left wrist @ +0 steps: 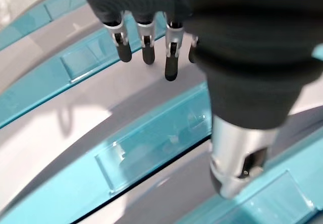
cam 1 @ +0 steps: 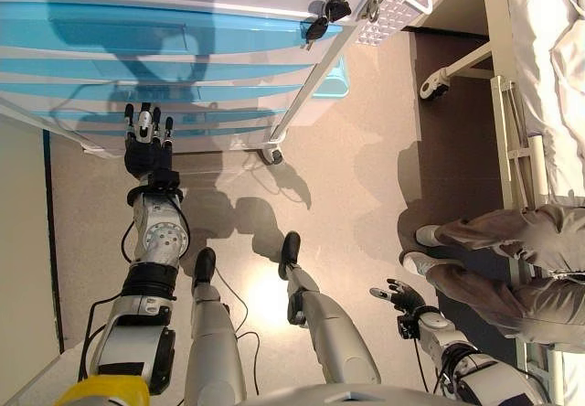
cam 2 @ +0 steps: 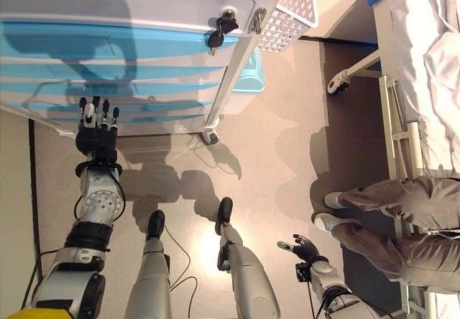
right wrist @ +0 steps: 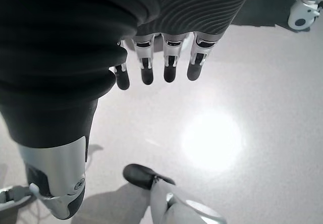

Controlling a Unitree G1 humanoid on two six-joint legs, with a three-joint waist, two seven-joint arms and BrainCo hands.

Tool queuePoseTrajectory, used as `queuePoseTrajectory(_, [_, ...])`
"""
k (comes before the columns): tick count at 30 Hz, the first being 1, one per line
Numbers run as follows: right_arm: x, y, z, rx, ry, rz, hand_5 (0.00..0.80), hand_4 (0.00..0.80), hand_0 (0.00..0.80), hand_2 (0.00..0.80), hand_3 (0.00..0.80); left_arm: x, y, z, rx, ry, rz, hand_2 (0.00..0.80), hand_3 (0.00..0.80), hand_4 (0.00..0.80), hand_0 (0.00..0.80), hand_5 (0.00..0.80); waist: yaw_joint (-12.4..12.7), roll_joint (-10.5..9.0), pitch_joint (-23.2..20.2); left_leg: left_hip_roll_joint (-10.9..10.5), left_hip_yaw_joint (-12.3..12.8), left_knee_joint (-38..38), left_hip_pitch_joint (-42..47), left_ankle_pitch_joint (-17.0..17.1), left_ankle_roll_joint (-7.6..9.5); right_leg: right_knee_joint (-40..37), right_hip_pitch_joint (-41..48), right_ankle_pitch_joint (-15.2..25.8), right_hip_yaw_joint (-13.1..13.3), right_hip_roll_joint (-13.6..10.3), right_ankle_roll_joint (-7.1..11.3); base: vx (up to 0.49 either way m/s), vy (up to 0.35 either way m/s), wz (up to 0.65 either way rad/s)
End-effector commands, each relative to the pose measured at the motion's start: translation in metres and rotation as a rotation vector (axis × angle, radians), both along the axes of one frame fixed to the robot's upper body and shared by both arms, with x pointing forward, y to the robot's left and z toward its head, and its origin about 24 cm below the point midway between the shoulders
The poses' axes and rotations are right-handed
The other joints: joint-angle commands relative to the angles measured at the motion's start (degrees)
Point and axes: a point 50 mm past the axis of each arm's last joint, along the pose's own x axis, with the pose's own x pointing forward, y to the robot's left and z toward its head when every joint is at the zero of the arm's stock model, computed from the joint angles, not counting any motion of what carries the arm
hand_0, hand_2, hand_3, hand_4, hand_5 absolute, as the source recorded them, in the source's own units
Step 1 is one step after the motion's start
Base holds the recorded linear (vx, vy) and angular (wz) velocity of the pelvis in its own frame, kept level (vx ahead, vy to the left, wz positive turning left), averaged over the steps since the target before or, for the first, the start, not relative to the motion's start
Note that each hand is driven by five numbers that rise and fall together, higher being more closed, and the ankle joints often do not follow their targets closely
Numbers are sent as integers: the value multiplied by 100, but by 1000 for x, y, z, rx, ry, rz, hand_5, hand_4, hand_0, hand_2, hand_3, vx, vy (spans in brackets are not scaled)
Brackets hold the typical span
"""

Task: Open the drawer and pick up the medicine

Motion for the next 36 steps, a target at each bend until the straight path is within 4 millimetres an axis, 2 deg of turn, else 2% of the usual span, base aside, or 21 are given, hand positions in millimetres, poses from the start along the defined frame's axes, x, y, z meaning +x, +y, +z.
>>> queuePoseTrajectory(1, [-6,-23,3,-66,3,-2,0,0,0,0,0,7,-7,63,158,-222,-21,0,0,0,0,0,-32,25,-220,-299,-4,-230,-239,364,425,649,95,-585,-41,92,444,0,0,0])
queuePoseTrajectory(6, [-6,-23,4,-69,2,-5,0,0,0,0,0,9,-11,58,152,-202,-36,0,0,0,0,0,-48,7,-238,-291,-3,-227,-264,363,428,653,75,-576,-37,100,437,0,0,0])
queuePoseTrajectory(11, [-7,-24,3,-71,10,-4,0,0,0,0,0,11,-12,63,168,-206,-39,0,0,0,0,0,-70,-9,-272,-290,-11,-227,-257,351,432,647,74,-566,-24,110,436,0,0,0])
queuePoseTrajectory(14, [-7,-25,3,-72,10,-1,0,0,0,0,0,13,-12,69,181,-216,-41,0,0,0,0,0,-98,-19,-303,-282,5,-213,-264,338,433,654,58,-557,-14,111,437,0,0,0])
queuePoseTrajectory(22, [-7,-27,4,-83,15,9,0,0,0,0,0,18,-11,100,250,-280,-35,0,0,0,0,0,-173,-30,-395,-267,24,-206,-295,323,432,634,47,-530,12,120,452,1,0,-2])
queuePoseTrajectory(36, [-9,-28,3,-85,27,18,0,0,0,0,0,15,-2,118,272,-324,7,0,0,0,0,0,-174,-2,-430,-280,23,-168,-354,303,433,656,20,-531,3,111,456,1,0,-1])
